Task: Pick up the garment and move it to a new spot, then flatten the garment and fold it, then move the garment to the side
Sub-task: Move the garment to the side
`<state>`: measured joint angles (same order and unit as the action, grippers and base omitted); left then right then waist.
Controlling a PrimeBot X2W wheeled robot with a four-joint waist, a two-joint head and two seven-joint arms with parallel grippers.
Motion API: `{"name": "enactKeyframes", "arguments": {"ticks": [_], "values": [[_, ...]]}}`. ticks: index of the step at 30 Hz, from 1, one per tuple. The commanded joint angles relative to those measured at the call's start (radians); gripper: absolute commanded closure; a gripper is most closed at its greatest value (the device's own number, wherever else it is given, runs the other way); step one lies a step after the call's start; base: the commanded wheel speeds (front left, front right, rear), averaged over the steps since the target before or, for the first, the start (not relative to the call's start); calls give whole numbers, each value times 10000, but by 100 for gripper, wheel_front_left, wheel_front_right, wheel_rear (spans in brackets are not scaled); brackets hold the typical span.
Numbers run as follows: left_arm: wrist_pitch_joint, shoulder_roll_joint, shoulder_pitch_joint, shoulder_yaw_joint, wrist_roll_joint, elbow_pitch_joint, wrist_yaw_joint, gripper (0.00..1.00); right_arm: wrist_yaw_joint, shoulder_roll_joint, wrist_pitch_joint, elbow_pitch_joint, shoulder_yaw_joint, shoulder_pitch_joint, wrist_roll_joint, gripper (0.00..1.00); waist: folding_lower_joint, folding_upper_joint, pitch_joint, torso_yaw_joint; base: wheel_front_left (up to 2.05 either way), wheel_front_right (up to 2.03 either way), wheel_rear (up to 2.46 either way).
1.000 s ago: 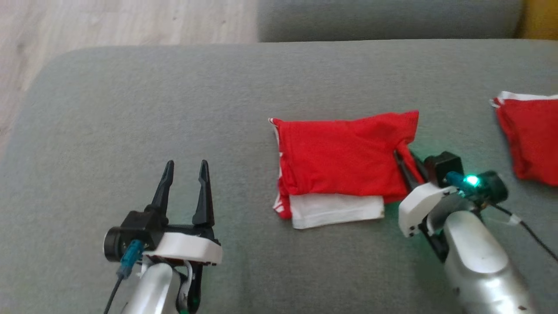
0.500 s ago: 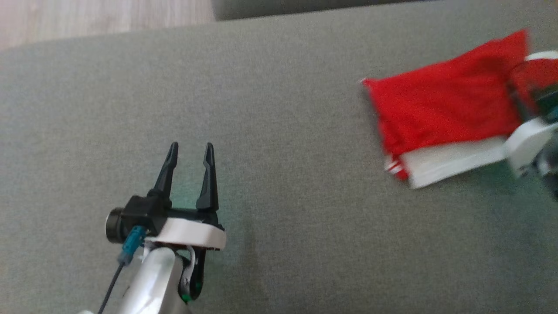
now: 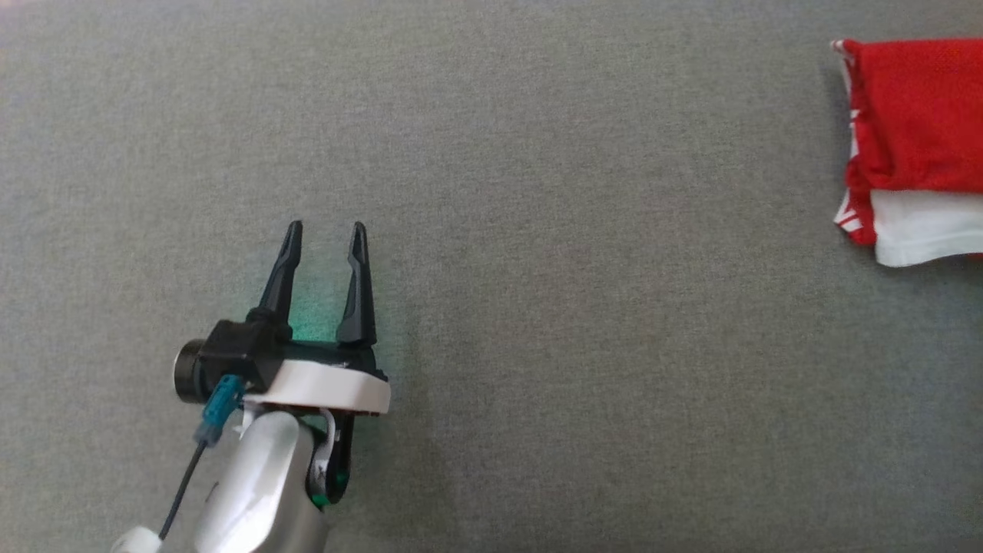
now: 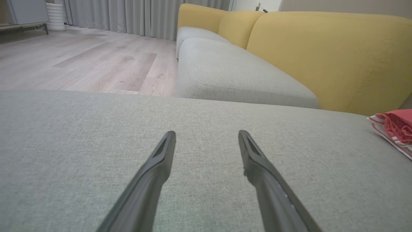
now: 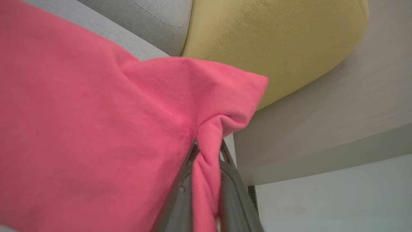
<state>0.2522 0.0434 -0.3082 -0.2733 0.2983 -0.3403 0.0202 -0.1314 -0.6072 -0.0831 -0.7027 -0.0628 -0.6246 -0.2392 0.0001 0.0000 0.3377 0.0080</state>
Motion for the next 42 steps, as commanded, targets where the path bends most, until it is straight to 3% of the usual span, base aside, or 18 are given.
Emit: {"name": "enactKeyframes", "arguments": {"ticks": [1,4,5,6,7,20,24,34,37,42], "values": [[95,68,-298,376,-105,326,-45,0,7,-378,-43,295,-156,16,-147,100,-1,0,65,28,0,0,0],[95,68,-329,416,-126,318,-69,0,7,-246,-69,387,-451,47,-345,100,-1,0,110,28,0,0,0],[95,68,-343,425,-133,298,-76,0,7,-179,-55,447,-552,46,-431,54,-1,0,103,25,0,0,0],[95,68,-343,425,-133,298,-76,0,7,-179,-55,447,-552,46,-431,54,-1,0,103,25,0,0,0],[95,68,-353,428,-138,280,-80,0,7,-98,-61,502,-639,54,-515,0,-1,0,83,20,0,0,0],[95,68,-30,525,-52,229,10,0,7,1117,33,2138,-786,87,-683,0,-1,0,-1281,15,0,0,0],[95,68,160,582,-73,298,56,0,7,1874,388,3201,-644,363,-124,0,-1,0,-1879,171,0,0,0],[95,68,925,858,-166,581,118,0,7,4999,1443,5753,-244,2416,1987,0,-1,0,-2923,584,0,0,0],[95,68,1130,903,-211,650,72,0,7,5426,1989,5841,44,3350,2404,0,-1,0,-3053,708,0,0,0],[95,68,1521,927,-246,748,15,0,7,5560,2965,5214,393,4647,3124,0,-1,0,-3245,876,0,0,0]]}}
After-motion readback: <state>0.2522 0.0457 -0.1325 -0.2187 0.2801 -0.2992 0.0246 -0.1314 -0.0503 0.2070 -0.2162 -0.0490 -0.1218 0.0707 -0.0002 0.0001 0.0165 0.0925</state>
